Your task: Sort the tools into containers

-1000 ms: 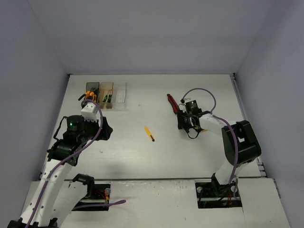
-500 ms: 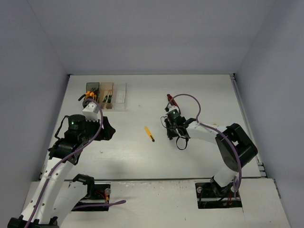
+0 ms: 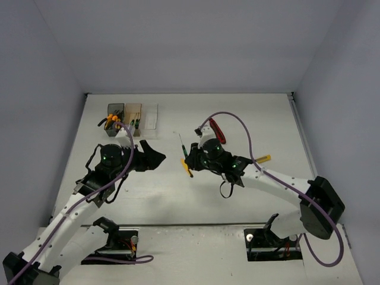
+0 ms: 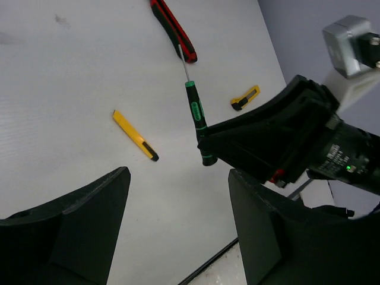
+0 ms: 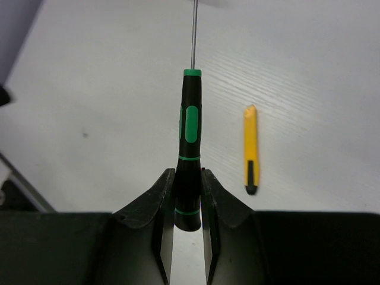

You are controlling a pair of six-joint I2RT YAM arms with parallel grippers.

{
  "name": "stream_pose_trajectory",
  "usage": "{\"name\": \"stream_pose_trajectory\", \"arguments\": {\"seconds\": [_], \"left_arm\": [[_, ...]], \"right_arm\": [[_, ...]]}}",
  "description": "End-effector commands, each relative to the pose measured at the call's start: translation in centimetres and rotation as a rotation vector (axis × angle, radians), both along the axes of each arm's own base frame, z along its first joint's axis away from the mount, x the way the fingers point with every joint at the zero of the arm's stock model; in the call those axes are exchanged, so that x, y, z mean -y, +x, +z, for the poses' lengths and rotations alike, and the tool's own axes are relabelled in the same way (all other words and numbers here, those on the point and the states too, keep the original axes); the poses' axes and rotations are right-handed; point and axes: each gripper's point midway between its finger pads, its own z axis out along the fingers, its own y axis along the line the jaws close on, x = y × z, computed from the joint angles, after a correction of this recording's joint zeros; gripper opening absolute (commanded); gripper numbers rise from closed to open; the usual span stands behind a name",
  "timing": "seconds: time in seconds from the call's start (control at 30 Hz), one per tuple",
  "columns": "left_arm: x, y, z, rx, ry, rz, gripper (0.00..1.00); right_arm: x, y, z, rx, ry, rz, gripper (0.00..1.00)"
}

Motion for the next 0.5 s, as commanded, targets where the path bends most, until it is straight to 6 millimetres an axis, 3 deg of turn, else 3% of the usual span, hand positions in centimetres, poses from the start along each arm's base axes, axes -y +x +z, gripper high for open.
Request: {"name": "stream_pose_trajectory", "arguments": {"seconds": [0.0,0.3,0.47], "left_arm": [[2.6,2.6,5.1,0.133,-0.12,0.028,0.65],[5.5,4.1,5.3,0.153,-0.076,0.019,0.64],[6.1,4.9,3.8,0.121,-0.03,0.049,0.6]], "right_arm": [[-2.8,-1.0,6.2,0.114,0.272,0.07,0.0],[-4.1,-2.8,8.6,0.17,0.354,0.151,0.0],[-4.2,-3.0,8.8,0.174,0.366,0.164,0.0]]}}
